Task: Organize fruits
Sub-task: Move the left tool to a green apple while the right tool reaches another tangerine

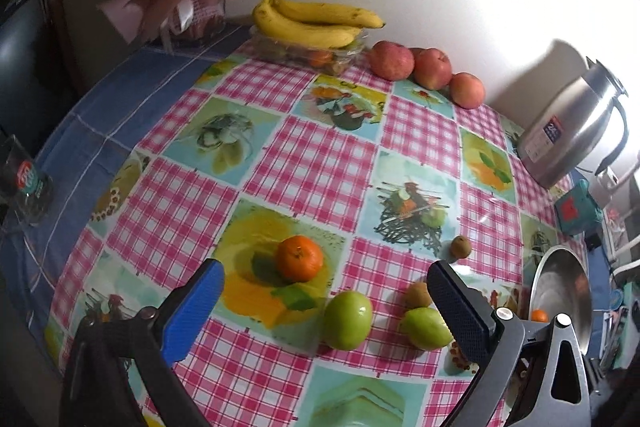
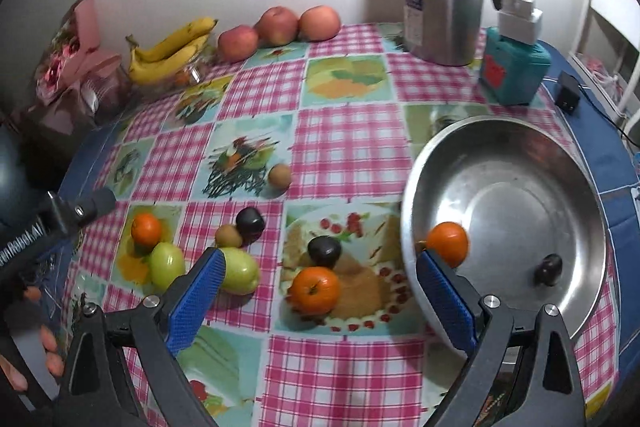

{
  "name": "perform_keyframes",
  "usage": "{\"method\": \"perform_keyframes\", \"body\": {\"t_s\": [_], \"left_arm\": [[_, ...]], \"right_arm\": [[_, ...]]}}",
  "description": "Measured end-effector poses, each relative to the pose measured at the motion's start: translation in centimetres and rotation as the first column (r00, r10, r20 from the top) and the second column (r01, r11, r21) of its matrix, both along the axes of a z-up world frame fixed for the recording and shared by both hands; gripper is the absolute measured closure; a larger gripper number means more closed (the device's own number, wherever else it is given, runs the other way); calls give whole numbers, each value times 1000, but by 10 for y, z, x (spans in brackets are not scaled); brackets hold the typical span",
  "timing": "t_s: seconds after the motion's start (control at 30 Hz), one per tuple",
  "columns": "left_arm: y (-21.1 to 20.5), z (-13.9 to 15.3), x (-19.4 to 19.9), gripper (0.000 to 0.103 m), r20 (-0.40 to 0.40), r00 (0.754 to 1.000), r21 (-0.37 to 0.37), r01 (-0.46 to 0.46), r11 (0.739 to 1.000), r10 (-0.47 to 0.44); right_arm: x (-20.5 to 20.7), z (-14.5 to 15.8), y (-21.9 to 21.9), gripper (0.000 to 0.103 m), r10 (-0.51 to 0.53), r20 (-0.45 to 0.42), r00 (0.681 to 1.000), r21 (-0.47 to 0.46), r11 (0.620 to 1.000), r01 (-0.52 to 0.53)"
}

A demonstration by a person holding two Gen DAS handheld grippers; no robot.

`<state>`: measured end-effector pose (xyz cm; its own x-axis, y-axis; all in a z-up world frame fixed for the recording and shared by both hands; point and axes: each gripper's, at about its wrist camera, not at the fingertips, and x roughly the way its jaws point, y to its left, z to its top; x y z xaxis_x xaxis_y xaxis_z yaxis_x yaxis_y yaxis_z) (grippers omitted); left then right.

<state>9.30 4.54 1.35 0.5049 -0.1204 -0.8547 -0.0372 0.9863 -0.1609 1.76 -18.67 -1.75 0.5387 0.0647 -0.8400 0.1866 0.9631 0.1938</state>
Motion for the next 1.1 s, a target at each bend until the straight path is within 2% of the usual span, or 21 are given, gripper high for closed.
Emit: {"method": "perform_keyframes", "body": {"t_s": [0.1, 0.3, 0.47, 0.63, 0.7, 0.77, 0.97, 1.07, 1.1], "left_arm": [[0, -12, 2, 1, -44, 999, -16, 12, 1000, -13], [-14, -41, 5, 8, -140, 989, -31, 52, 998, -56], [-19, -55, 6, 12, -183, 981, -37, 61, 997, -66], [-21, -66, 6, 16, -219, 973, -47, 65, 997, -74], [-22, -68, 6, 17, -224, 972, -51, 64, 997, -74], [-22, -72, 7, 20, -236, 969, -58, 57, 997, -70], [-22, -80, 8, 31, -269, 961, -74, 44, 996, -63], [-23, -83, 10, 47, -282, 957, -82, 41, 996, -63], [-23, -83, 10, 55, -286, 956, -89, 39, 995, -63]], "right_arm": [[3, -6, 8, 17, 15, -24, 1000, 0, 1000, -15], [7, -25, 8, 27, 6, -89, 996, 16, 1000, -5], [10, -41, 5, 37, -10, -143, 990, 26, 1000, 14], [14, -49, 5, 39, -17, -166, 986, 23, 1000, 21], [16, -52, 7, 45, -14, -176, 984, 24, 1000, 19], [17, -55, 8, 46, -12, -186, 983, 19, 1000, 16], [19, -59, 10, 50, -7, -203, 979, 10, 1000, 9], [20, -62, 11, 52, -5, -214, 977, 11, 1000, 7], [21, -63, 11, 53, -5, -216, 976, 10, 1000, 7]]}}
